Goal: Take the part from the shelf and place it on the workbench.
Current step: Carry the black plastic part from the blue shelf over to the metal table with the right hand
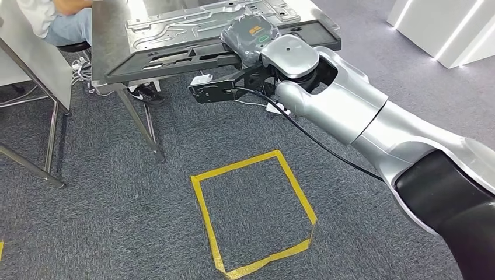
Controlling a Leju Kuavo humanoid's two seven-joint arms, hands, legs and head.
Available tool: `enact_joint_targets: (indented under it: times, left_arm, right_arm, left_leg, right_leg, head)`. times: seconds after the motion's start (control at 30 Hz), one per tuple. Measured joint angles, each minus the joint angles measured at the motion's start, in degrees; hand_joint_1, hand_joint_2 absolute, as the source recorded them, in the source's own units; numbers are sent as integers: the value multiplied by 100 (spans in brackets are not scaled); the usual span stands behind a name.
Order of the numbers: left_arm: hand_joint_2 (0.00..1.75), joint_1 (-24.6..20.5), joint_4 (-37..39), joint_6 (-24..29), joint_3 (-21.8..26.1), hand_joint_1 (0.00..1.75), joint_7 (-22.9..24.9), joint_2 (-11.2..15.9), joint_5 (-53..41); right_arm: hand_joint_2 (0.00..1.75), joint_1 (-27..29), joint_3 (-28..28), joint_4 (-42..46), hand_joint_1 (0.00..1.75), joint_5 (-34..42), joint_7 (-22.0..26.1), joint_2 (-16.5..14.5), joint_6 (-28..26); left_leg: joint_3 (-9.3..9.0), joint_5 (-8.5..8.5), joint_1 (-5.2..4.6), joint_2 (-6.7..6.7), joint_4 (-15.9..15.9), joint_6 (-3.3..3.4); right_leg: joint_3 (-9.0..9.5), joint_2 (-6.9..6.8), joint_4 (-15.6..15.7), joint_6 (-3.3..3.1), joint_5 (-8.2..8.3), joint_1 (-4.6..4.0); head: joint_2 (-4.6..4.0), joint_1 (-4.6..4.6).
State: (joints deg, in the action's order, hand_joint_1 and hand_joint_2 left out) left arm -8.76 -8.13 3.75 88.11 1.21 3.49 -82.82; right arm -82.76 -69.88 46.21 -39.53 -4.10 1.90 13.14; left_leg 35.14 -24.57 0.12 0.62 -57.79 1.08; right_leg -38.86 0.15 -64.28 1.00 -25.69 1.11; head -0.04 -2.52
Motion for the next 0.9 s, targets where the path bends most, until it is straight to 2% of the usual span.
enact_joint_targets:
  times: [0.03,0.07,0.13,0.2,0.27,0.33,0.37,0.4,0.43,0.47,0.53,0.57,0.63,0.7,0.73,0.77,0.83,0.87,0.9]
  left_arm:
    - [175,1,0,2,0,0,-3,0,-1]
    - [175,0,0,6,0,0,-4,-1,-1]
    - [175,1,0,16,0,0,2,-5,-2]
    - [175,10,1,26,0,0,10,-16,-3]
    - [175,11,2,32,0,0,16,-23,-4]
    - [175,9,2,33,0,0,19,-27,-4]
    - [175,12,2,34,0,0,21,-32,-5]
    - [175,16,2,33,0,0,22,-38,-6]
    - [175,18,2,33,0,0,24,-42,-7]
    - [175,20,2,33,-1,0,25,-43,-8]
    - [175,16,2,33,-1,0,25,-40,-9]
    - [175,13,2,31,-2,0,25,-38,-9]
    - [175,12,2,21,-2,0,24,-34,-15]
    - [175,13,2,6,-2,0,18,-31,-20]
    - [175,10,2,-2,-2,0,11,-31,-21]
    - [175,4,2,-9,-2,0,3,-31,-23]
    - [175,-6,2,-19,-2,0,-8,-32,-25]
    - [175,-8,2,-23,-2,0,-10,-32,-25]
    - [175,-7,2,-27,-2,0,-11,-33,-25]
  right_arm:
    - [175,-12,-2,-22,175,-9,7,-29,-3]
    - [175,-19,-5,-48,175,-16,19,-57,-5]
    - [175,-25,-15,-101,175,-25,47,-100,-7]
    - [175,-27,-24,-155,175,-41,59,-124,-3]
    - [175,-34,-26,-190,175,-55,58,-151,-1]
    - [175,-27,-31,-218,175,-60,62,-162,1]
    - [175,-16,-36,-232,175,-60,65,-164,1]
    - [175,-5,-41,-246,175,-60,68,-167,2]
    - [175,2,-44,-260,175,-62,71,-172,3]
    - [175,2,-46,-273,175,-66,71,-180,3]
    - [175,-11,-46,-297,175,-86,71,-196,4]
    - [175,-15,-47,-308,175,-103,75,-207,3]
    - [175,-15,-54,-337,175,-145,90,-244,1]
    - [175,-20,-61,-375,175,-180,111,-295,-3]
    - [175,-34,-61,-395,175,-190,125,-321,-5]
    - [175,-50,-61,-415,175,-199,140,-344,-7]
    - [175,-67,-62,-456,175,-211,180,-397,-7]
    - [175,-62,-62,-475,175,-215,199,-422,-6]
    - [175,-55,-63,-494,175,-215,213,-443,-5]
  left_leg:
    - [24,-30,-10,10,-52,-29]
    - [47,-51,-17,15,-92,-57]
    - [65,-60,-13,20,-109,-106]
    - [93,-125,4,8,-176,-170]
    - [287,-377,22,-15,-609,-244]
    - [644,-684,47,-26,-1341,-301]
    - [785,-739,58,-28,-1597,-315]
    - [834,-684,65,-29,-1649,-319]
    - [770,-527,68,-30,-1469,-313]
    - [601,-300,67,-30,-1090,-296]
    - [230,-14,43,-27,-326,-244]
    - [120,33,23,-25,-109,-212]
    - [76,19,-12,-20,-15,-151]
    - [26,50,17,-27,60,-76]
    - [-5,68,31,-33,102,-33]
    - [-32,79,44,-39,134,1]
    - [-40,66,31,-41,129,42]
    - [-40,54,28,-40,118,50]
    - [-40,39,26,-35,101,53]
  right_leg:
    - [129,2,258,-16,77,-5]
    - [191,7,384,-32,90,-17]
    - [191,20,402,-81,81,-35]
    - [213,18,438,-142,98,-15]
    - [232,14,466,-178,114,14]
    - [233,15,467,-191,112,16]
    - [235,15,467,-193,108,15]
    - [238,16,466,-193,103,14]
    - [246,18,466,-190,97,14]
    - [260,19,467,-181,89,14]
    - [280,21,477,-150,78,7]
    - [283,23,488,-125,80,3]
    - [287,26,522,-65,93,-2]
    - [276,17,499,-8,56,-11]
    - [225,14,375,7,-25,-18]
    - [105,9,115,11,-164,-24]
    - [-270,10,-649,11,-488,-27]
    - [-437,9,-957,15,-572,-26]
    - [-519,8,-1081,20,-555,-22]
  head:
    - [1,-4]
    - [1,-6]
    - [2,-6]
    - [1,-10]
    - [1,-26]
    - [1,-30]
    - [0,-30]
    - [0,-29]
    - [0,-30]
    - [0,-30]
    - [1,-28]
    - [1,-26]
    - [1,-26]
    - [1,-19]
    - [1,-6]
    - [1,6]
    - [1,21]
    - [1,22]
    - [1,24]
